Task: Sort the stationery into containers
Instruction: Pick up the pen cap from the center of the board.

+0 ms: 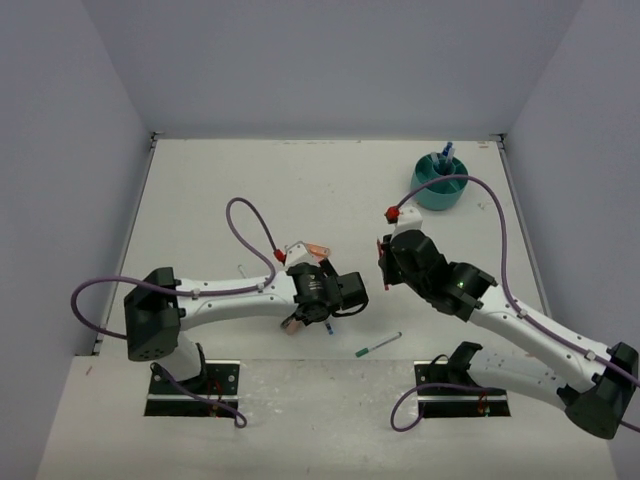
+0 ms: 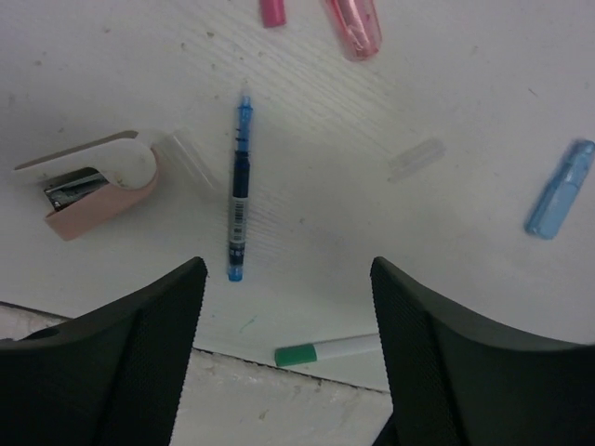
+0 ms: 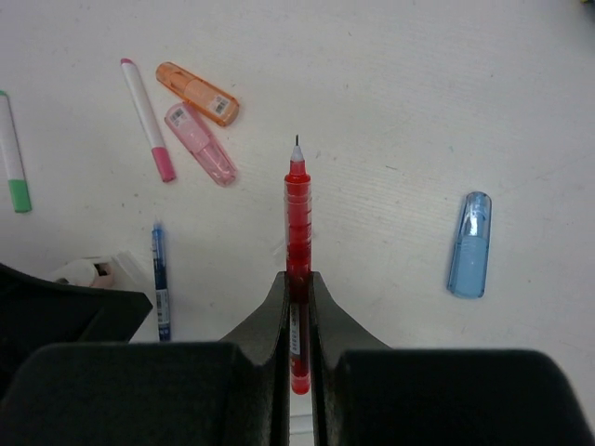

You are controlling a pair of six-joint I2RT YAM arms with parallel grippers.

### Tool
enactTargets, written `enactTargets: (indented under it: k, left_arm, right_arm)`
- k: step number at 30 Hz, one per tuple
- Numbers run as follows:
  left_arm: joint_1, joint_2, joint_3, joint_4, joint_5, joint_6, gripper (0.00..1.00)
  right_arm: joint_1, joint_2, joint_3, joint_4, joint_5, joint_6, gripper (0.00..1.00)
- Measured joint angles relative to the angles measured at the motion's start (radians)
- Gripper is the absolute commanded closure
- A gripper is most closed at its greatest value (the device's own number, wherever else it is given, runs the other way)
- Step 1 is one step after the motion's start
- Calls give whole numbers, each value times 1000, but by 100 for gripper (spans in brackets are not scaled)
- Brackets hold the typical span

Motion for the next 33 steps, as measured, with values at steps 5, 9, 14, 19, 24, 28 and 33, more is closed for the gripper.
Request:
enactTargets:
  k: [5,9,14,19,24,28,33]
  left_arm:
    - [13,66,8,-85,-8,-62,50]
    - [45,68,-10,-81,-2,-83,50]
    - [100,70,-73,-50,20,-93,51]
    - [109,92,-89,-10,34,-94,51]
    - [111,112,-95,39,42,-94,51]
    - [114,121,-95,54,47,-94,52]
    - [122,129,-117,67,58,-94,53]
  right_arm:
    - [-2,-42,-11,5,-1,-14,100]
    - [-2,-51,-12,6,-1,-25,100]
    - [-2,-49,-12,7,-2,-33,100]
    - [-2,-30,-12,13,-8,-39,100]
    - [-2,-8,-14,14,-25,-42,100]
    - [-2,-1,-15,17,-27,-47,100]
    - [-2,1,-16,21,-28,-50,100]
